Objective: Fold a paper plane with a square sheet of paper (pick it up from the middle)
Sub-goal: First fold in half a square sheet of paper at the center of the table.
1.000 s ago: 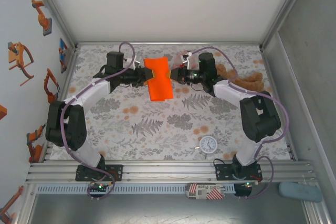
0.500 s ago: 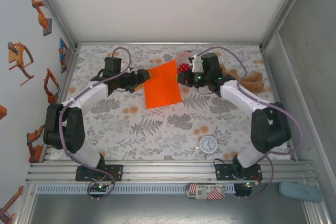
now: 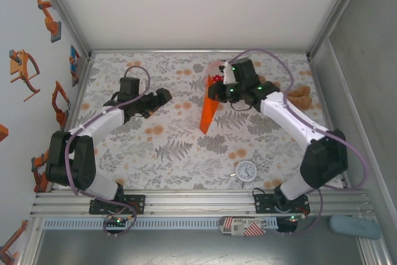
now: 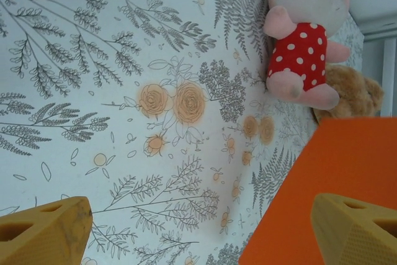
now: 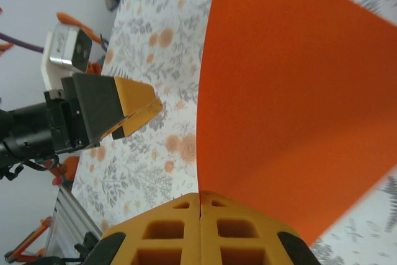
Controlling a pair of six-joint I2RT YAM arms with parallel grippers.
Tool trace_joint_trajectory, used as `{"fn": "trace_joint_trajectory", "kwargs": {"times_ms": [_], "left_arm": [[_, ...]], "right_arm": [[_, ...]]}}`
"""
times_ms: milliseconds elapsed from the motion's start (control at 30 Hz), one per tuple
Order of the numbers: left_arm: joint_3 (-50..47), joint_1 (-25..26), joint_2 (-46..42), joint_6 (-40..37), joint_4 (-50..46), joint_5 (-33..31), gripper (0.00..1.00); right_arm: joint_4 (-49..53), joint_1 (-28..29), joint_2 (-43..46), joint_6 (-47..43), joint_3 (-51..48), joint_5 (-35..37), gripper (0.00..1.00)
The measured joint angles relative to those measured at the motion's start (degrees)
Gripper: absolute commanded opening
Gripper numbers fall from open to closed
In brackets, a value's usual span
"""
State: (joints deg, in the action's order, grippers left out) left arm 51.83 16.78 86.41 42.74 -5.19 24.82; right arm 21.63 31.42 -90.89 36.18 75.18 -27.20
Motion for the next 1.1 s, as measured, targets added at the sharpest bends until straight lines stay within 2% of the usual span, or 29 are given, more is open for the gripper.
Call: {"fn": "trace_joint_trajectory", "kwargs": {"times_ms": [233,433,600,867,1100], "left_arm": [[-3.28,-0.24,-0.59,1.18,0.42,-1.03,0.91],[-3.98,0.04,-0.74,1.57,1.29,-0.24,0.88],[-4.22,3.28,0.28,1.62,1.4,0.48,0.84],[-2.25,9.75,7.04,1.64,0.68,0.44,0.8],[0.04,10.73,8.61,1.86,0.83,-0.68,0.8]], "right_arm": [[-6.23,3.82,-11.65,5.57,-0.02,-1.68,0.0],[-13.4,3.87,-12.28,9.11,-4.72,-2.51,0.0],[-15.5,3.87,-12.61,10.82,-9.81,-1.66,0.0],[-16.02,3.69,-17.05,11.06,-9.9,0.42,0.0],[-16.83,3.1,-17.75,10.54,-9.77,0.5,0.0]]}}
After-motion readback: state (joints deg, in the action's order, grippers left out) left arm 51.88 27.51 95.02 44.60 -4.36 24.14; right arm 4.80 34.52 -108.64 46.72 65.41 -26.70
